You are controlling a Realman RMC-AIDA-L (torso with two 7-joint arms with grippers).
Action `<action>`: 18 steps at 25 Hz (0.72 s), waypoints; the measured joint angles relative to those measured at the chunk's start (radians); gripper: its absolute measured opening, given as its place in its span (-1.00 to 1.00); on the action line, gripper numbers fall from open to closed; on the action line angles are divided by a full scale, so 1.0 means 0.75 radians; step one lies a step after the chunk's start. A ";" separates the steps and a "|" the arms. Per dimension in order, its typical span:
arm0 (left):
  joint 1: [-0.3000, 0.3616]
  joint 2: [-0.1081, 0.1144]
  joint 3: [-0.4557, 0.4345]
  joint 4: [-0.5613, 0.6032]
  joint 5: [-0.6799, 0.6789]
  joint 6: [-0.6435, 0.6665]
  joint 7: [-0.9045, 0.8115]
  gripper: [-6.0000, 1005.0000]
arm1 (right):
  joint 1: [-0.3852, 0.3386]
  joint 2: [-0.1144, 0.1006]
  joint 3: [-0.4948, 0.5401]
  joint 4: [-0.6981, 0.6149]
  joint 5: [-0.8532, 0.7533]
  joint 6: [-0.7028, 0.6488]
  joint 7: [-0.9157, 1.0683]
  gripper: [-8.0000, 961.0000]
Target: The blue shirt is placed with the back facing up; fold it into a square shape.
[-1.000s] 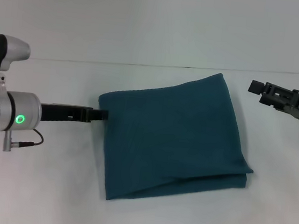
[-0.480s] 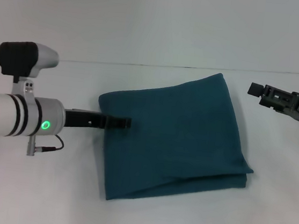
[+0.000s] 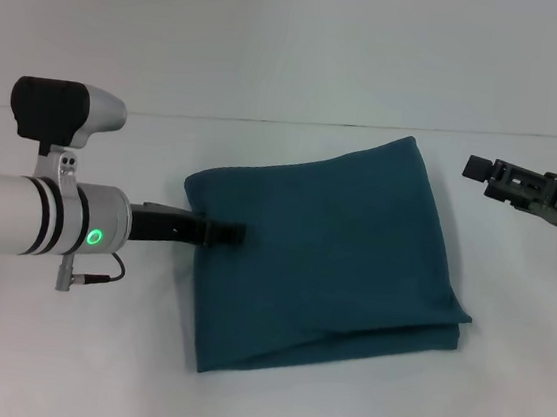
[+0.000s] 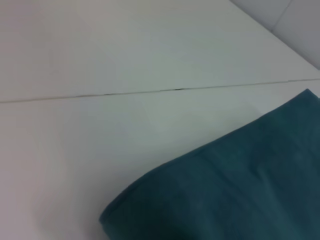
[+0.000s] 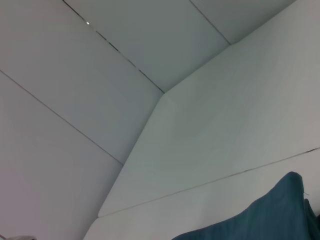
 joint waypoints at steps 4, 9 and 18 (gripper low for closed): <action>-0.003 -0.001 0.018 0.001 0.000 -0.004 0.001 0.38 | 0.002 0.001 0.000 0.000 0.000 0.001 0.001 0.93; -0.004 -0.003 0.019 0.002 0.000 -0.012 0.001 -0.10 | 0.005 0.004 0.000 0.000 0.000 0.000 0.002 0.93; -0.005 0.002 0.019 0.001 0.000 -0.023 -0.002 -0.57 | 0.008 0.006 0.000 0.000 0.000 -0.001 0.000 0.93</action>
